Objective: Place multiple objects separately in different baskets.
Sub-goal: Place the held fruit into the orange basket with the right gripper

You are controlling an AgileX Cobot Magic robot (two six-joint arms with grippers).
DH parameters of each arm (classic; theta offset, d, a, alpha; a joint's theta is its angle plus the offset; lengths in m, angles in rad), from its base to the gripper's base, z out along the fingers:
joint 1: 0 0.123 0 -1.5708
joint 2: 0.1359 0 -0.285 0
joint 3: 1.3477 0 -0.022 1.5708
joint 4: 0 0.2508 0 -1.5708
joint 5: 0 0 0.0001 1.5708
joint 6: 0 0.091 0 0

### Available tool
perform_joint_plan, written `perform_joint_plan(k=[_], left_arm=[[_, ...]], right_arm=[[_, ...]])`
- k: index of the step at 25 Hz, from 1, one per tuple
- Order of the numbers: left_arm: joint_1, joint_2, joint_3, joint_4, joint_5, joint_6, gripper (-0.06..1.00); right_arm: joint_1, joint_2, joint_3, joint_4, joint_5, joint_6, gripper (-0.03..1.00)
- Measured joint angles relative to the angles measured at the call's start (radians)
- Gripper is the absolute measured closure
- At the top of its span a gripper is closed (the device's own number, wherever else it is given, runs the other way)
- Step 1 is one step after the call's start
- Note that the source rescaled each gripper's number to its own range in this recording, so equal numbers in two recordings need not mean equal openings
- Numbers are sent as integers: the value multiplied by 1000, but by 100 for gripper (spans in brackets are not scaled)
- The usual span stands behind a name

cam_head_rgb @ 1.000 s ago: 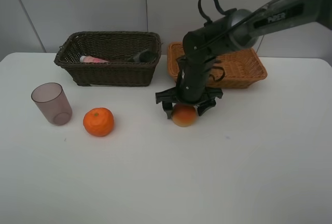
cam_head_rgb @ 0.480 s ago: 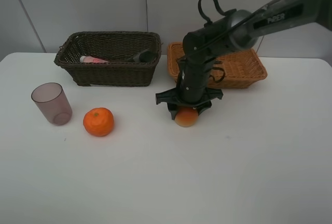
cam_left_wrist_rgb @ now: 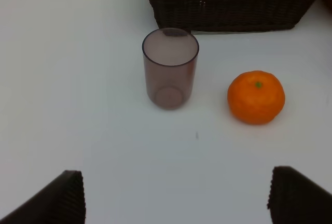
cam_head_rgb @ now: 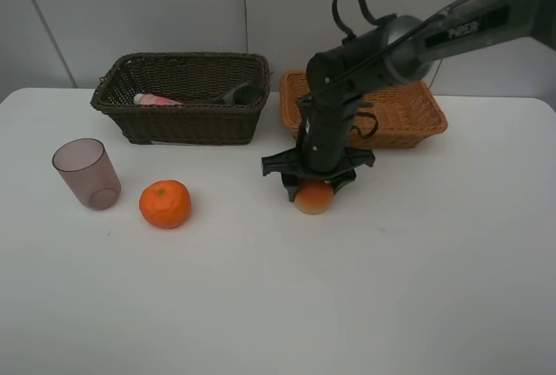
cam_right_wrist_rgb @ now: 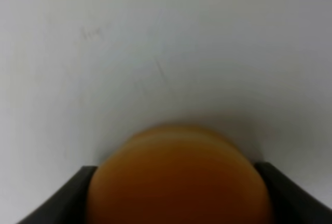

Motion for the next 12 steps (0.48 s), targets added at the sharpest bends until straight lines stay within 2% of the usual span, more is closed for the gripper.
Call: perform_joint_plan(k=[4, 12], left_arm=[[0, 0, 0, 0, 0, 0, 3], [0, 0, 0, 0, 0, 0, 3]], right_arm=[[-1, -53, -1, 1, 31, -41, 47], [-53, -158, -63, 0, 177, -146, 47]])
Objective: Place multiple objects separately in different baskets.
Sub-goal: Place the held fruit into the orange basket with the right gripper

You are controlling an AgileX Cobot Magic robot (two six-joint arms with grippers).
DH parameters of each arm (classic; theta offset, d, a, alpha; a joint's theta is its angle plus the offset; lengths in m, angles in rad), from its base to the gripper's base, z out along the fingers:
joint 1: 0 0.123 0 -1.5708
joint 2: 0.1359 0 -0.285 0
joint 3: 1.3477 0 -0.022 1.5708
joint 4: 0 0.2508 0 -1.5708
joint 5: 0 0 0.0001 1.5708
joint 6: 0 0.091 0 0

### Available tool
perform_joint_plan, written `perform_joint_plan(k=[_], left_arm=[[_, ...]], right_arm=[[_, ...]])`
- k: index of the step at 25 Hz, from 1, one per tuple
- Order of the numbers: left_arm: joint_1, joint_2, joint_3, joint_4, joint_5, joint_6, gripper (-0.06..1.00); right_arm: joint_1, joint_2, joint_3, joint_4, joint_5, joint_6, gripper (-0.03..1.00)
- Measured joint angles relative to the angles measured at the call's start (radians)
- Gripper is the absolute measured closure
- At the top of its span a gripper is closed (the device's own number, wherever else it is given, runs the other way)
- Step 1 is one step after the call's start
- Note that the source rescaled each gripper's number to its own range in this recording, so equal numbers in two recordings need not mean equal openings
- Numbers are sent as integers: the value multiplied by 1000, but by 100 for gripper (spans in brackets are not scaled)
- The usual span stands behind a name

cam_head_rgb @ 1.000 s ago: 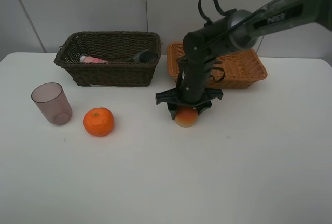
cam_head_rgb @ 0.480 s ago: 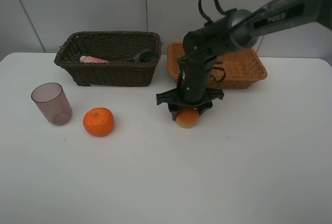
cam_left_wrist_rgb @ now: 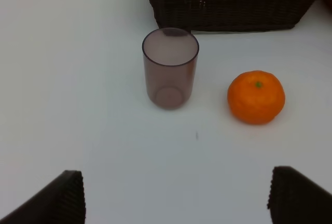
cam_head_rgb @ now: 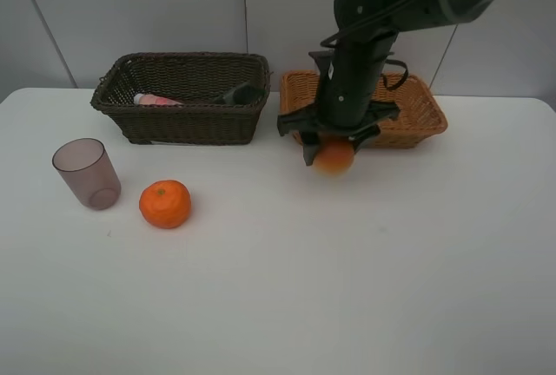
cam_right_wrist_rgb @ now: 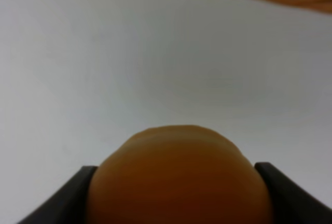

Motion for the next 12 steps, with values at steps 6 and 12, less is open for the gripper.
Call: perform_joint_plan(k=[6, 12], left_arm=[[0, 0, 0, 0, 0, 0, 3], [0, 0, 0, 0, 0, 0, 3]], right_arm=[[-82, -58, -55, -42, 45, -29, 47], [-168, -68, -76, -95, 66, -52, 47]])
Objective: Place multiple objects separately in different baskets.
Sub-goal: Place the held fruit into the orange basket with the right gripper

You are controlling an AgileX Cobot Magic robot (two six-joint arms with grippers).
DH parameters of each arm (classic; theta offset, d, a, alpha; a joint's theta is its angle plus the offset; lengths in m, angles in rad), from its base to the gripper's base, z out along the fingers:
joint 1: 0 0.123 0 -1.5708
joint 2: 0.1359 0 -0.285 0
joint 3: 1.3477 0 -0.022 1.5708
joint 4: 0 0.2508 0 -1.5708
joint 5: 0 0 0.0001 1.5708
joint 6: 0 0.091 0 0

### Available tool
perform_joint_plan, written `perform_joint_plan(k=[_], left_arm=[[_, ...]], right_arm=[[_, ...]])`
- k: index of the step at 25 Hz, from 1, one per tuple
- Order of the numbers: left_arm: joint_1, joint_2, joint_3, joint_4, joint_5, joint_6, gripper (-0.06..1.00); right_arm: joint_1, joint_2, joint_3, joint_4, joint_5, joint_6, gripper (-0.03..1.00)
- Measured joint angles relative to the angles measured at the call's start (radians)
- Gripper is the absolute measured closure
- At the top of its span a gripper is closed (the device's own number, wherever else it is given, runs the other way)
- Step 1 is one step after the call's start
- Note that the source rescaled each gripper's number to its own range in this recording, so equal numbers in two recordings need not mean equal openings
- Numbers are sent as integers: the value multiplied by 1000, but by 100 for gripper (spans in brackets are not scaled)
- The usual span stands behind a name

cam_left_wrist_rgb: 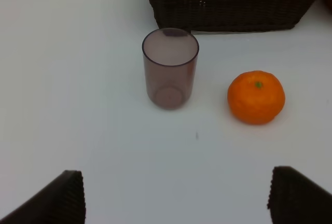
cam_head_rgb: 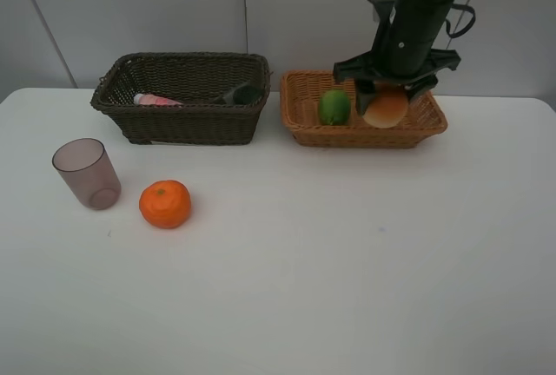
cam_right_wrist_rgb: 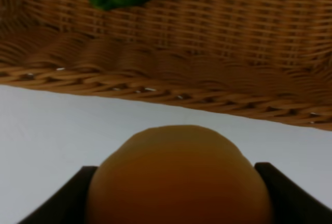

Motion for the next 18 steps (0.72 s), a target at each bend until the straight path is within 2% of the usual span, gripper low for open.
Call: perform_joint_plan(k=[8, 12, 18], left_arm=[[0, 0, 0, 0, 0, 0, 3], [0, 0, 0, 0, 0, 0, 3], [0, 0, 0, 0, 0, 0, 3]], right_arm=[[-54, 0, 0, 2, -41, -23, 47], [-71, 0, 0, 2, -128, -25, 47], [-97, 8, 0, -7, -310, -25, 47]])
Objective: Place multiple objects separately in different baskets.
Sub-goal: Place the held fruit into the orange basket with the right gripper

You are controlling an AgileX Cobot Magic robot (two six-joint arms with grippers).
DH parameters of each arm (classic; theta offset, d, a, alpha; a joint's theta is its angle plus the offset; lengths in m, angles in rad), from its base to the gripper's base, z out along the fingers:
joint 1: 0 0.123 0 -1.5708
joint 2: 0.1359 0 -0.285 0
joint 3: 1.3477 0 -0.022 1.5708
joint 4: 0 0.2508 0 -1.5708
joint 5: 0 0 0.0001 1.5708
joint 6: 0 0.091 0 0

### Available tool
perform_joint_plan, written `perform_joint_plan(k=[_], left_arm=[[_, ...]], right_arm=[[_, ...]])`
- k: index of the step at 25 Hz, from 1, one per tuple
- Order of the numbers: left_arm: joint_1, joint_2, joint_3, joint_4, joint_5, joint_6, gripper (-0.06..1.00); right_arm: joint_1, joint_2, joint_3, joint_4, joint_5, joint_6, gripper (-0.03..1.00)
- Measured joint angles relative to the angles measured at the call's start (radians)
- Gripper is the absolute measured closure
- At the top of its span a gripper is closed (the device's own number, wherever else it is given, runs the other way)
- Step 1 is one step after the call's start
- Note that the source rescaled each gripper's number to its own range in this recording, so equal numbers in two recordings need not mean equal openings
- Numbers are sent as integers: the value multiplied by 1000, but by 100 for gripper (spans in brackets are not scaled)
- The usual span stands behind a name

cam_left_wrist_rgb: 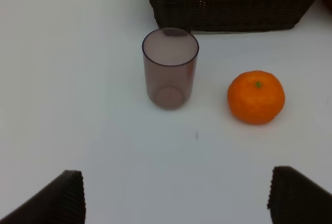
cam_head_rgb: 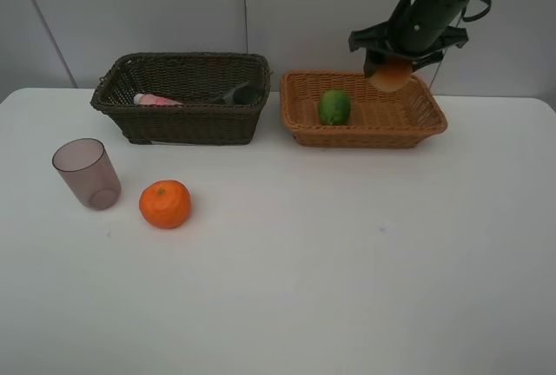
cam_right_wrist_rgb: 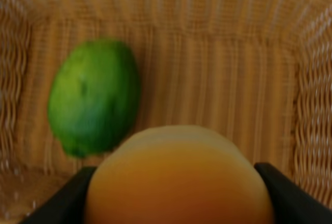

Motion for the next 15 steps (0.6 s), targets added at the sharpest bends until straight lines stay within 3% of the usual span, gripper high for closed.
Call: perform_joint_plan(k=[6, 15], left_arm=[[0, 0, 0, 0, 0, 0, 3], [0, 0, 0, 0, 0, 0, 3]], right_arm=[[-23, 95, 0, -36, -174, 0, 47], [-31, 186, 0, -83, -257, 0, 47]])
